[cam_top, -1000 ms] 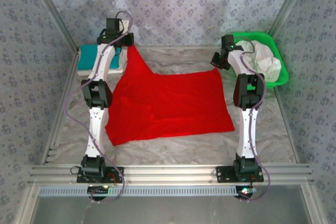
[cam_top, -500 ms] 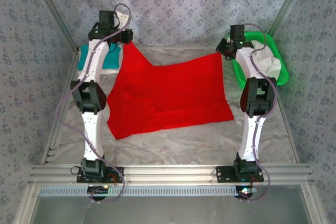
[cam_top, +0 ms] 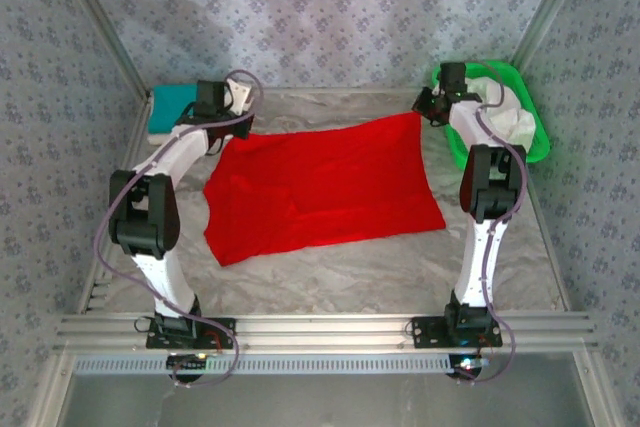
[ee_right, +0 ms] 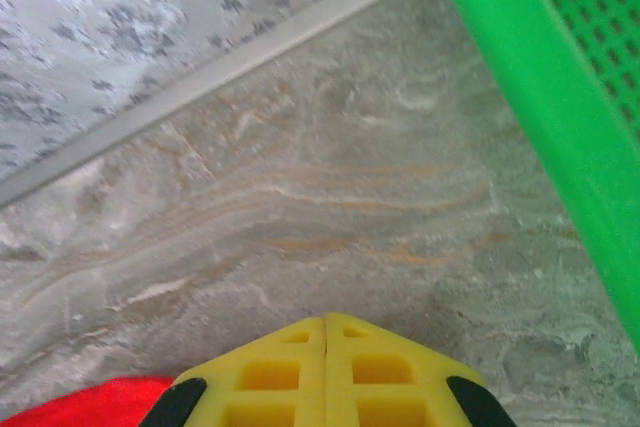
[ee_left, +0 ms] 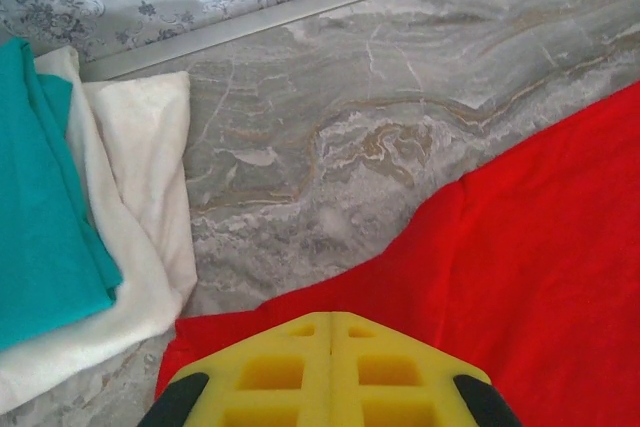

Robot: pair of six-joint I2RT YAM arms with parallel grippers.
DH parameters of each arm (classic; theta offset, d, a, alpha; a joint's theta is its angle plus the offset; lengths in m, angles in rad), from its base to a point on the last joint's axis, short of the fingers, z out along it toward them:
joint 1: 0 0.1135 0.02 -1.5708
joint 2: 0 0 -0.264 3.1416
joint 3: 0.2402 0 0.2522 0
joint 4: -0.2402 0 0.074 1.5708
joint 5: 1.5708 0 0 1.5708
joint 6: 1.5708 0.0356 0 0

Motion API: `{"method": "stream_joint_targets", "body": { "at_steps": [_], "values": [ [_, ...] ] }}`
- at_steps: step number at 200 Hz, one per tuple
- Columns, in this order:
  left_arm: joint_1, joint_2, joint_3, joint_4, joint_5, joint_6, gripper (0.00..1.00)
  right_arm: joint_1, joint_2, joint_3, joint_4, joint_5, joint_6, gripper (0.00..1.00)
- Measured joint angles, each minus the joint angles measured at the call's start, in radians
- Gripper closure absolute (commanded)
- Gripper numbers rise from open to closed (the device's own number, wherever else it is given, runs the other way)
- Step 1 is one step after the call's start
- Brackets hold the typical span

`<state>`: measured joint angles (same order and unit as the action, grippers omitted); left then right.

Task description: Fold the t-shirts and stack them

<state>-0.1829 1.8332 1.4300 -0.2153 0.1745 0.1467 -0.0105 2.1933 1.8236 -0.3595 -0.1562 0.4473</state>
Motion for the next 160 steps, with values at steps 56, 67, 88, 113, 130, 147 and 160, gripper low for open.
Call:
{"method": "stream_joint_targets", "body": {
  "at_steps": [56, 67, 88, 113, 130, 147, 160],
  "values": [
    [-0.049, -0.232, -0.201, 0.058, -0.111, -0.005, 1.00, -0.018, -0.116, -0.185, 0.042, -0.019, 0.000, 1.00],
    [-0.054, -0.272, -0.241, 0.067, -0.135, -0.018, 1.00, -0.020, -0.148, -0.209, 0.051, -0.022, 0.000, 1.00],
    [-0.055, -0.329, -0.317, 0.087, -0.176, -0.044, 1.00, -0.024, -0.201, -0.248, 0.070, -0.026, 0.000, 1.00],
    [-0.061, -0.374, -0.397, 0.088, -0.223, -0.078, 1.00, -0.029, -0.235, -0.283, 0.085, -0.034, 0.002, 1.00],
    [-0.072, -0.393, -0.438, 0.085, -0.241, -0.097, 1.00, -0.030, -0.251, -0.331, 0.100, -0.036, 0.009, 1.00],
    [-0.082, -0.409, -0.463, 0.076, -0.251, -0.115, 1.00, -0.031, -0.259, -0.374, 0.098, -0.035, 0.018, 1.00],
    [-0.087, -0.421, -0.475, 0.068, -0.255, -0.125, 1.00, -0.031, -0.259, -0.395, 0.095, -0.035, 0.025, 1.00]
  ]
}}
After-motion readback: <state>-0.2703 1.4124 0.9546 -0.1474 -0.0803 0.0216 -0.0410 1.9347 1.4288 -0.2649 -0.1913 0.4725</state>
